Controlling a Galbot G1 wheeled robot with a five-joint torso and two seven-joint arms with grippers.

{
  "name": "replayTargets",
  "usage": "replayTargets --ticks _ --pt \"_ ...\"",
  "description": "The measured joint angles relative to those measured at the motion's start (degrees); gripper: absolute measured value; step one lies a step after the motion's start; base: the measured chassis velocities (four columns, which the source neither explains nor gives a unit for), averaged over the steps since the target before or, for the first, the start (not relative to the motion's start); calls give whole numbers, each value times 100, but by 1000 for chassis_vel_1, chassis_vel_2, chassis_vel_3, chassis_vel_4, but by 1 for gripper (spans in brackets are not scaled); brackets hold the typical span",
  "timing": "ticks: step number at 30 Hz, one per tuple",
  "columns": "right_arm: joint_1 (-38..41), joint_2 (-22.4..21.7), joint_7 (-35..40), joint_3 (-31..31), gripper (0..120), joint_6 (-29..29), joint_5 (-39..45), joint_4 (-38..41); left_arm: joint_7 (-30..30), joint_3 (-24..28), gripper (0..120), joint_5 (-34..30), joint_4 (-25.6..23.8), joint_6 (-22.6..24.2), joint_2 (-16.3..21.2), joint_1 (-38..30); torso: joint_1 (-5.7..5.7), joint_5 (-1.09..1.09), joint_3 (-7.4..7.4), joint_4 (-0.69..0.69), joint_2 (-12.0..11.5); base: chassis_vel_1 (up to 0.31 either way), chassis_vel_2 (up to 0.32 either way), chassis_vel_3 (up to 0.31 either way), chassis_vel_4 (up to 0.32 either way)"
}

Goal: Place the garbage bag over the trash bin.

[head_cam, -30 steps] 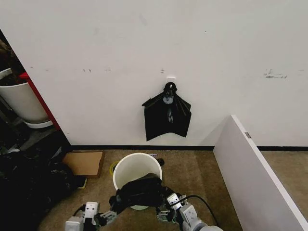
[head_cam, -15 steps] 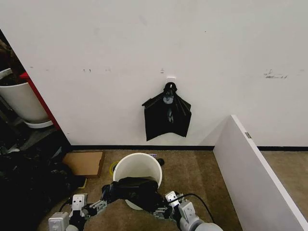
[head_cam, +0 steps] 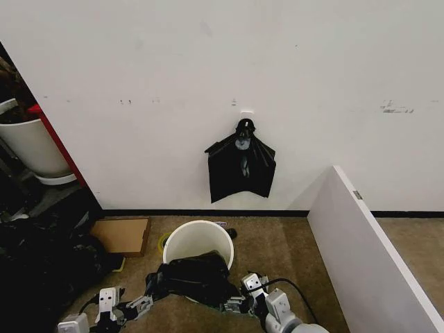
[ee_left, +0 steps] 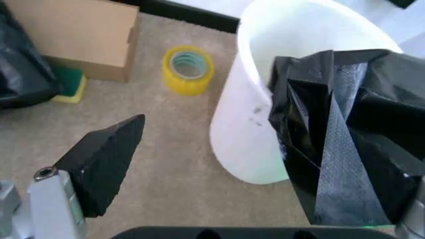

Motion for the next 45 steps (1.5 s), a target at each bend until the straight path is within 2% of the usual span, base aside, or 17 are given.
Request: replayTargets --ticks 3,6,12,14,16,19,20,22,23,24,26,27,29,32,35,40,45 --pt "-158 -87 -26 48 100 83 -236 137 124 0 100 106 30 -14 -86 -1 0 2 0 -1 0 0 0 0 0" --pt "-535 -314 -48 239 100 98 -286 626 227 23 100 524 151 -136 -275 -26 0 1 0 0 0 0 0 0 0" --pt "-1006 -522 -44 495 100 -62 -207 1234 83 321 100 1036 256 -347 -548 -388 0 0 0 0 0 0 0 0 0" --pt "-863 -613 -32 644 100 -50 248 1359 -34 514 99 1212 323 -361 -562 -756 -1 0 -1 -1 0 0 0 0 0" --pt "-370 -809 79 902 100 -17 1274 1348 -144 732 99 1336 436 -308 -449 -1190 0 3 0 -4 0 0 0 0 0" --pt "-117 -996 99 1102 100 45 1846 1308 -197 802 99 1349 461 -219 -375 -1351 1 2 1 2 0 0 0 0 0" --pt "-8 -1174 86 1398 100 94 2263 1347 -222 776 99 1405 385 -201 -361 -1375 2 0 3 0 -1 0 0 0 0" --pt "-88 -1338 75 1774 100 83 2632 1596 -210 591 98 1596 118 -467 -483 -1199 3 2 2 -1 0 0 0 0 0" --pt "-255 -1462 79 2053 100 48 2889 1796 -199 508 98 1798 -16 -729 -621 -901 2 4 0 -6 1 0 0 0 0" --pt "-317 -1620 80 2226 100 -10 3123 1884 -180 509 98 2033 -20 -949 -719 -572 0 5 0 -2 1 0 0 0 0" --pt "-253 -1760 81 2288 100 -28 3294 1883 -137 566 97 2237 85 -1045 -819 -382 -1 4 -1 1 1 0 0 0 0" --pt "-253 -1760 81 2288 100 -28 3294 1883 -137 566 97 2237 85 -1045 -819 -382 -1 4 -1 1 1 0 0 0 0" --pt "248 -2018 66 2155 100 -37 3701 1666 -111 637 97 2409 271 -984 -1037 -270 0 1 0 2 1 0 0 0 0" --pt "795 -2094 -137 1903 100 -34 4010 1384 -95 647 97 2533 420 -958 -1203 -98 0 1 0 1 1 0 0 0 0" --pt "1098 -2002 -163 1765 100 -53 4189 1248 -101 634 98 2605 481 -989 -1288 -3 0 1 0 0 1 0 0 0 0" --pt "2015 -1556 27 1392 100 -631 4920 938 -112 559 98 2837 454 -1240 -1530 414 0 2 0 1 1 0 0 0 0" --pt "2948 -1393 -25 663 100 -1036 4971 83 -115 631 98 2864 465 -1117 -1545 289 0 0 0 -1 0 0 0 0 0"
